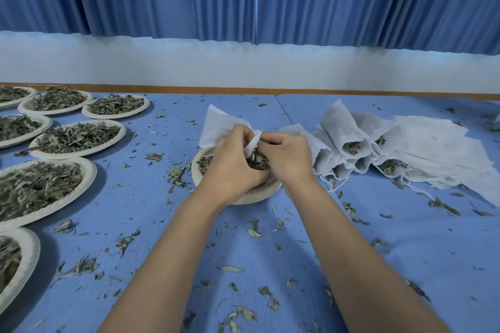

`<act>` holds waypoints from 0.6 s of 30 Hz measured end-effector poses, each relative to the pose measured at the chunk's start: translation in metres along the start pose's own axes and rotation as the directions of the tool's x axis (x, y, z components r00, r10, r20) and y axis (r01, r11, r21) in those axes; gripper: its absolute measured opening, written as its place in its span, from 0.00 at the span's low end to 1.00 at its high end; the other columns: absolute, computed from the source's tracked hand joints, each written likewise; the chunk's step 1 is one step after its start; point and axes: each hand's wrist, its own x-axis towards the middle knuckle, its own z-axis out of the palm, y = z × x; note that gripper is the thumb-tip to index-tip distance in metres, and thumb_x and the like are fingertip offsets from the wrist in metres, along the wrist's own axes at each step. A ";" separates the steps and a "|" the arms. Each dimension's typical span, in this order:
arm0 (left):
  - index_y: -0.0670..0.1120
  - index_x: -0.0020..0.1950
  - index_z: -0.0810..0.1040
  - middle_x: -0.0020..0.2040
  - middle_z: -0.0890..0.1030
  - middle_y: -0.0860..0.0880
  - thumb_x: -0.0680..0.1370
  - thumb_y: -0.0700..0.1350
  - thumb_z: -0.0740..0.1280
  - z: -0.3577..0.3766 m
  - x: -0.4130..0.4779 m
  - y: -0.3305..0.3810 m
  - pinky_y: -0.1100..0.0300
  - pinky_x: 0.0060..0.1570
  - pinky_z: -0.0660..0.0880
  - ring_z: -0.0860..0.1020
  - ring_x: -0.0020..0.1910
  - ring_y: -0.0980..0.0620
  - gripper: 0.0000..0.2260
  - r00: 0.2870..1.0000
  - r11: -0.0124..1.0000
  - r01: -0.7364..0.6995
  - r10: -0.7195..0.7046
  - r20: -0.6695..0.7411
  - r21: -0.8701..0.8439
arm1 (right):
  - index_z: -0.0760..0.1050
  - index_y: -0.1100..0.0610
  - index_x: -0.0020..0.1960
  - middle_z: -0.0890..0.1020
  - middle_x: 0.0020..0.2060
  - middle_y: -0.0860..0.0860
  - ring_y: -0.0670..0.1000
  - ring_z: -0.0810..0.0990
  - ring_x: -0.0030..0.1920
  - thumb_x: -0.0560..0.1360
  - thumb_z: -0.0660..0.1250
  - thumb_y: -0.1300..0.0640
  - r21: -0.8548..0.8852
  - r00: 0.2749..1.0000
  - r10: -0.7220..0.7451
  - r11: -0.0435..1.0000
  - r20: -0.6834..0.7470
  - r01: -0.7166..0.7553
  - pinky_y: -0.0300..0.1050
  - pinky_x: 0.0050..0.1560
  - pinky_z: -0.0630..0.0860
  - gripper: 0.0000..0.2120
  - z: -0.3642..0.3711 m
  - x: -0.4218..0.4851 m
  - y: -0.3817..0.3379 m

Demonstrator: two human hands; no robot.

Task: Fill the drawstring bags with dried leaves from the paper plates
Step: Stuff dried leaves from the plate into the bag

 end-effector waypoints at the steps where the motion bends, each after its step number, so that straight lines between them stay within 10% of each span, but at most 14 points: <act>1: 0.48 0.50 0.68 0.44 0.74 0.52 0.66 0.42 0.76 0.001 0.000 -0.001 0.64 0.37 0.70 0.73 0.42 0.54 0.21 0.999 0.999 -0.025 0.027 -0.039 0.040 | 0.84 0.56 0.39 0.83 0.34 0.57 0.49 0.74 0.34 0.71 0.64 0.68 0.015 1.000 0.006 1.000 0.005 -0.007 0.44 0.37 0.71 0.12 0.002 -0.001 0.000; 8: 0.47 0.46 0.69 0.36 0.72 0.55 0.70 0.39 0.71 0.003 0.003 -0.009 0.69 0.31 0.67 0.70 0.33 0.60 0.12 0.968 0.995 -0.029 0.052 -0.247 0.096 | 0.82 0.63 0.41 0.78 0.37 0.67 0.52 0.68 0.35 0.72 0.60 0.68 -0.001 0.996 -0.024 1.000 0.091 0.024 0.48 0.37 0.68 0.11 0.014 -0.005 0.001; 13: 0.47 0.43 0.69 0.31 0.69 0.55 0.72 0.42 0.73 0.001 0.006 -0.017 0.67 0.30 0.66 0.68 0.29 0.61 0.12 0.955 0.999 -0.019 0.032 -0.296 0.047 | 0.83 0.49 0.38 0.83 0.47 0.60 0.56 0.79 0.48 0.72 0.59 0.66 0.118 0.965 0.089 0.986 0.247 -0.121 0.55 0.59 0.74 0.18 0.006 -0.003 -0.007; 18: 0.47 0.42 0.68 0.31 0.68 0.55 0.72 0.44 0.73 0.000 0.007 -0.017 0.66 0.29 0.64 0.67 0.29 0.60 0.12 0.951 1.000 -0.011 0.017 -0.310 0.021 | 0.66 0.50 0.55 0.74 0.35 0.49 0.48 0.73 0.37 0.73 0.58 0.63 0.038 0.957 0.123 0.990 0.263 -0.137 0.44 0.41 0.69 0.13 0.005 0.000 -0.008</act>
